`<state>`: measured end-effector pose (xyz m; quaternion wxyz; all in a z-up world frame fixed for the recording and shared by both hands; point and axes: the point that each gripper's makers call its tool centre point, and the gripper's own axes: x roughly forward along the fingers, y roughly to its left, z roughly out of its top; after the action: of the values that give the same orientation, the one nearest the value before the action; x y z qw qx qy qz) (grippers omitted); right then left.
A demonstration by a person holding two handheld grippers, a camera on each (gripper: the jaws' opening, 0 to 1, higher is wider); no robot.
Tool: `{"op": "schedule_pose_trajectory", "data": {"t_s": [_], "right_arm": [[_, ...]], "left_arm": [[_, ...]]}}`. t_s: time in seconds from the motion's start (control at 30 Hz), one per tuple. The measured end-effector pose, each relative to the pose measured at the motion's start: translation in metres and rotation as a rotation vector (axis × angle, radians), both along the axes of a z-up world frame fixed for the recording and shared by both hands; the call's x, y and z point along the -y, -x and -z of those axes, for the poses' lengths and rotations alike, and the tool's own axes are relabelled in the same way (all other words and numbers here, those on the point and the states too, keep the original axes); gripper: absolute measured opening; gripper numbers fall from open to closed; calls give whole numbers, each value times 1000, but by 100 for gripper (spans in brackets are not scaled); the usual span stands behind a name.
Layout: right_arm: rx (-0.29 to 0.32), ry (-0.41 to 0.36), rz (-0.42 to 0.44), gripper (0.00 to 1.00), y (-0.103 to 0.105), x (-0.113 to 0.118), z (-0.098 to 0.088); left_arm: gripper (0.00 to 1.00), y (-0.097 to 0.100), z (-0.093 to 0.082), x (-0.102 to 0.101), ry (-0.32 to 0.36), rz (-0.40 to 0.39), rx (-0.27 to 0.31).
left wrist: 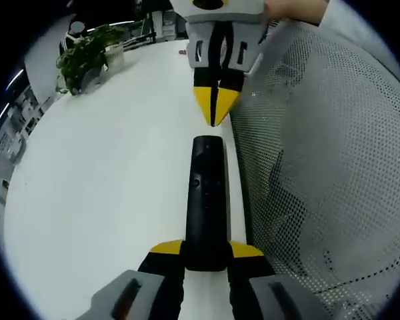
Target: Press the specified remote control buttons in sequence, fully releasing each button before pressing the next.
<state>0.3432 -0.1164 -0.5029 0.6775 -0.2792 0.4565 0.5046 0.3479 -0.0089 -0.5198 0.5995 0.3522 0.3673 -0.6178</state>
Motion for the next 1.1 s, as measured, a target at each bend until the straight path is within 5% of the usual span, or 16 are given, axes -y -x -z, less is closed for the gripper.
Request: {"op": "schedule_pose_trajectory", "data": {"t_s": [0.53, 0.87, 1.1], "right_arm": [[12, 33, -17, 0, -5, -5, 8], [-110, 87, 65, 0, -8, -6, 8], [-91, 123, 22, 0, -5, -6, 8]], "left_arm": [[24, -2, 1, 1, 3, -10, 19], [25, -4, -1, 2, 57, -82, -35], [25, -2, -1, 4, 48, -40, -15]]}}
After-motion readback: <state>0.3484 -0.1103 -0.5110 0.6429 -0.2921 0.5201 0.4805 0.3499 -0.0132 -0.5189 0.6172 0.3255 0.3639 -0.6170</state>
